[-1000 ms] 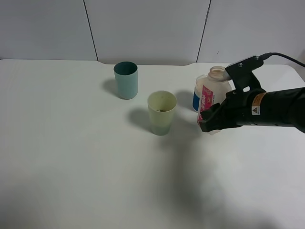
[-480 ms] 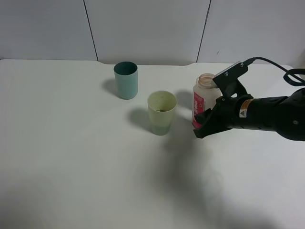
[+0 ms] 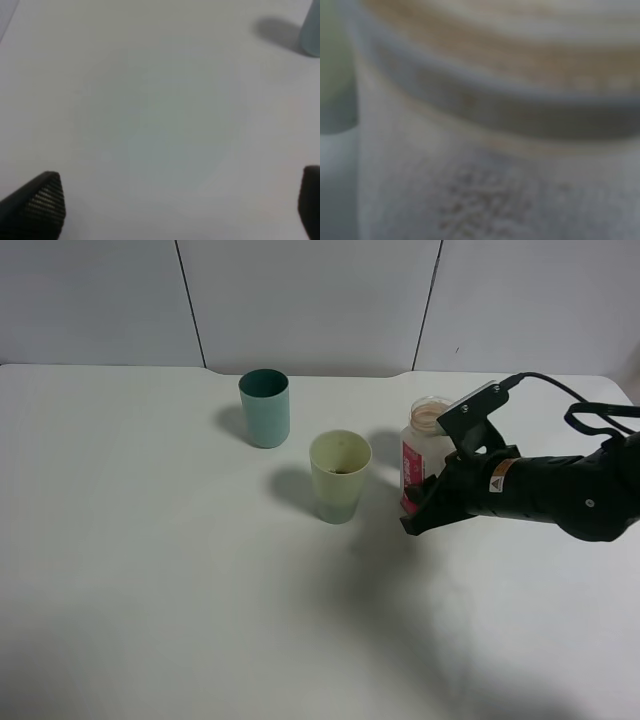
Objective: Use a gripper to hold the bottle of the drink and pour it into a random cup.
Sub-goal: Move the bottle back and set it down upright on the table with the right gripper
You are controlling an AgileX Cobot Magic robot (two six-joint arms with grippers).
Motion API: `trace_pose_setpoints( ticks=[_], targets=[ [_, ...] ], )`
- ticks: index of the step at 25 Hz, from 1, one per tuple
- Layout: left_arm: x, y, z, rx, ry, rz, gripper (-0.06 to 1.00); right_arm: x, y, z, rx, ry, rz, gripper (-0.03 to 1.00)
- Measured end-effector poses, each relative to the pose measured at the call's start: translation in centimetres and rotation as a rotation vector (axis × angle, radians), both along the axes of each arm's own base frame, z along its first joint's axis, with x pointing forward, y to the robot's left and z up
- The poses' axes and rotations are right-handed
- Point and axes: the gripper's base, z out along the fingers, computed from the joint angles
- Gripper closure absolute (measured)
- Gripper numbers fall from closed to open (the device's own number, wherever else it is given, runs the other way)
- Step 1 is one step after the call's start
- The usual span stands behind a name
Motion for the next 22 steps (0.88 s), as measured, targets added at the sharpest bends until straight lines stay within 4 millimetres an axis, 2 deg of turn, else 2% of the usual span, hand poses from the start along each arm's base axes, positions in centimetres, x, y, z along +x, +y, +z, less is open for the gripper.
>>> trace_pose_setpoints(
  ticks=[22],
  targets=[
    [0.0,0.0,0.0,0.0,0.0,0.0,0.02,0.14,0.09,-0.12,0.031,-0.06,0.001,0.6]
  ],
)
